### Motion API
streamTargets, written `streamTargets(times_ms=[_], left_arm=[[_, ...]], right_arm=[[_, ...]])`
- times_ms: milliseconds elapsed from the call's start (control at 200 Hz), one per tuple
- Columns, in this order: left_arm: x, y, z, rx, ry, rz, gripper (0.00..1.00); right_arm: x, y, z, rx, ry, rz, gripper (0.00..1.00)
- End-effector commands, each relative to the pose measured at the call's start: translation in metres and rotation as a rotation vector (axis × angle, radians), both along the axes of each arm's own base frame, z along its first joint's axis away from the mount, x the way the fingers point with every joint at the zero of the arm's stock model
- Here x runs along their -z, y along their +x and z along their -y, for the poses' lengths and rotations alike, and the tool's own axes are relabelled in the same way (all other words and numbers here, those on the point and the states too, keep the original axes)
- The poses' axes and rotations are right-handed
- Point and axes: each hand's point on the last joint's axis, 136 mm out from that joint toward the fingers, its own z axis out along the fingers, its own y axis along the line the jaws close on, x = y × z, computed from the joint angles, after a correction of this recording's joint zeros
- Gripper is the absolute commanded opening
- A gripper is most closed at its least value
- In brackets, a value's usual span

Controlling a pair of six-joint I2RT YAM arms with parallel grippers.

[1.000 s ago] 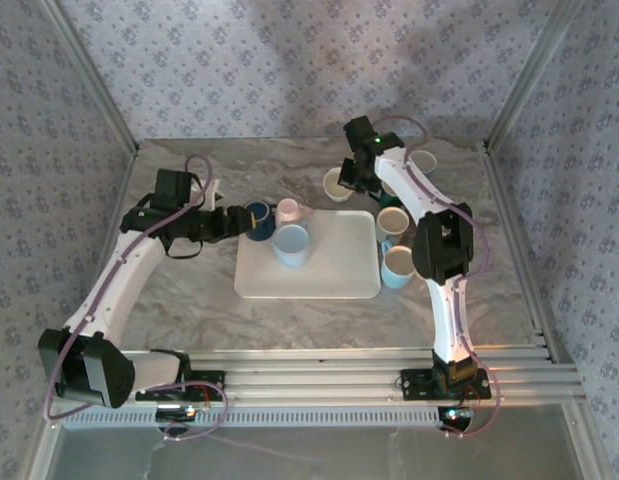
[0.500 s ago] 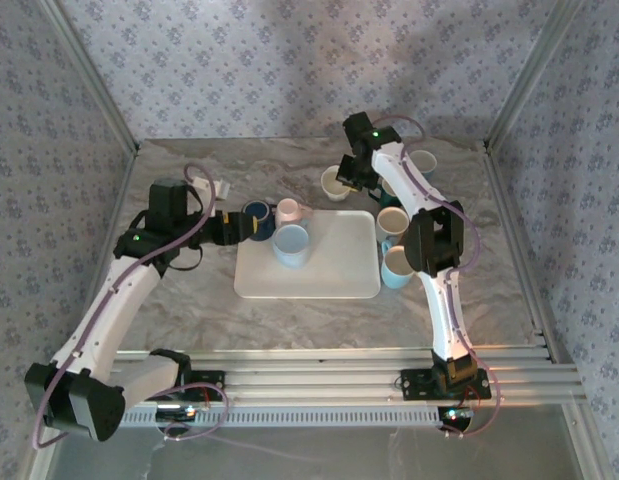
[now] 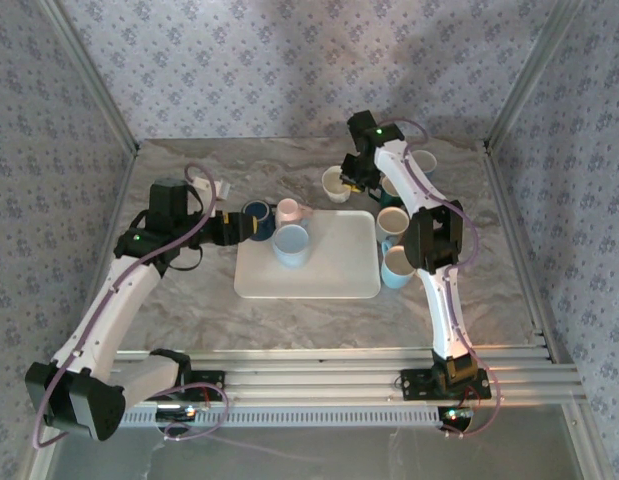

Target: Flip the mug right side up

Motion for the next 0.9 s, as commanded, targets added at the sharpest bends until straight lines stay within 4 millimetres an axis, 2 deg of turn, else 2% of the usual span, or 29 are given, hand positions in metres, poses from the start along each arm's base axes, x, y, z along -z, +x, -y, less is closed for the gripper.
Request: streamTargets(times_ms=[0,290,375,525,600,670,690,789,894], left_arm=[[0.001,0.0,0.004,0.025,-0.002,-0.001,0.61],[-0.001,0.004,0.006,0.025,-0.013,-0.026,0.62],[0.0,0.005,0.005,0.019,-0.004,-0.027,0.62],[0.005,0.01,-0.001,-0.009,0.033,-0.022,0.65],[0.008,0.012,-0.005,-0.025,0.064,-0.022,0.67],[0.009,0.015,-0.008,-0.035,0.084,-0.019,0.71],[0.009,0.015,-0.009,-0.039,0.088,-0.018,0.75],[0.015,0.015,-0.011,-0.051,0.099,-0.046,0.82],[0.029,0.009,-0.011,-0.062,0.107,-0.096,0.85]], right_arm=[[-0.009,0.004,0.002,0.024,0.03,0.004,0.19],[-0.013,0.008,0.006,0.038,0.042,0.013,0.25],[-0.02,0.008,0.006,0.039,0.046,0.03,0.27],[-0.051,0.005,0.003,0.033,0.057,0.105,0.3],[-0.063,0.0,0.005,0.032,0.063,0.13,0.35],[-0.071,-0.006,0.006,0.023,0.06,0.151,0.38],[-0.073,-0.007,0.006,0.017,0.056,0.161,0.38],[-0.093,-0.019,0.005,-0.05,0.045,0.254,0.39],[-0.11,-0.039,-0.008,-0.165,0.121,0.389,0.42]])
